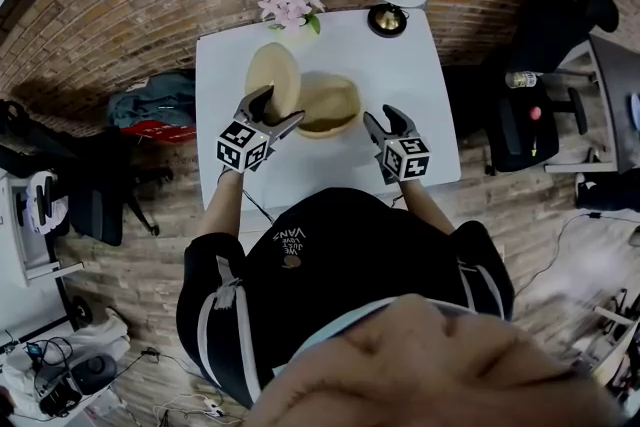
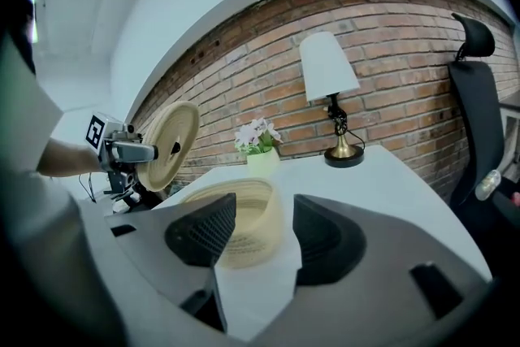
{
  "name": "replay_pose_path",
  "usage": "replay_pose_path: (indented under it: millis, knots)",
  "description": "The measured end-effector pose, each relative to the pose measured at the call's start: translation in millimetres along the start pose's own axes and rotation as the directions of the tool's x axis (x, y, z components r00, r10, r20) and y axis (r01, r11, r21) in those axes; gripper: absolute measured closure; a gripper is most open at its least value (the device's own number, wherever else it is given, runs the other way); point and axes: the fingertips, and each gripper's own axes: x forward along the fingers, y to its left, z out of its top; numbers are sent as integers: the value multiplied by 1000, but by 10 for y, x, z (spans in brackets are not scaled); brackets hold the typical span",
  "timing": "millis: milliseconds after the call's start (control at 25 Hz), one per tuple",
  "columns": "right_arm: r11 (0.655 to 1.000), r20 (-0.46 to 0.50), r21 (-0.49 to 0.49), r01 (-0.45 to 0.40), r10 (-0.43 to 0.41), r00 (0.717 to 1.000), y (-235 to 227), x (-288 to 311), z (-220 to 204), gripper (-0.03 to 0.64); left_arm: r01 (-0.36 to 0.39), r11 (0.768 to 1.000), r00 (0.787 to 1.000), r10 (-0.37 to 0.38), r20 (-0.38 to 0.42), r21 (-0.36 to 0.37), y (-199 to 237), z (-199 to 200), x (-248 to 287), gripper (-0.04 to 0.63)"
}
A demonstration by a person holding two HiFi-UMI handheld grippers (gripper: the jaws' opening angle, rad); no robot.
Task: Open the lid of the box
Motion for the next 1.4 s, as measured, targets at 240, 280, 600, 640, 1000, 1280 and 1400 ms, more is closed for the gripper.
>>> replay_pose_path:
  millis: [240, 280, 600, 640, 1000, 1280, 1400]
  knots:
    - [1000, 39, 10, 21, -22, 999, -62, -83, 129, 434, -35, 999, 999, 35, 35, -8, -41, 6, -80, 225]
    - [1000, 46, 11, 22, -22, 999, -63, -90, 151, 442, -40, 999, 998, 41, 40, -13, -45, 3, -94, 225]
    - [1000, 82, 12, 25, -26, 996, -59, -134, 276, 517, -95, 994, 992, 100, 78, -59, -54, -71, -263, 225]
    - [999, 86, 13, 30, -31, 996, -72, -142, 281, 532, -104, 992, 990, 110, 84, -69, -59, -89, -289, 225]
    - [999, 92, 20, 35, -37, 995, -79, -167, 276, 573, -168, 973, 978, 185, 100, -160, -141, -323, -521, 225]
    - [999, 86, 37, 36, -39, 996, -75, -196, 224, 583, -197, 963, 970, 218, 104, -184, -263, -489, -617, 225]
    - [998, 83, 49, 39, -43, 996, -78, -199, 192, 589, -196, 960, 969, 222, 113, -201, -324, -570, -632, 225]
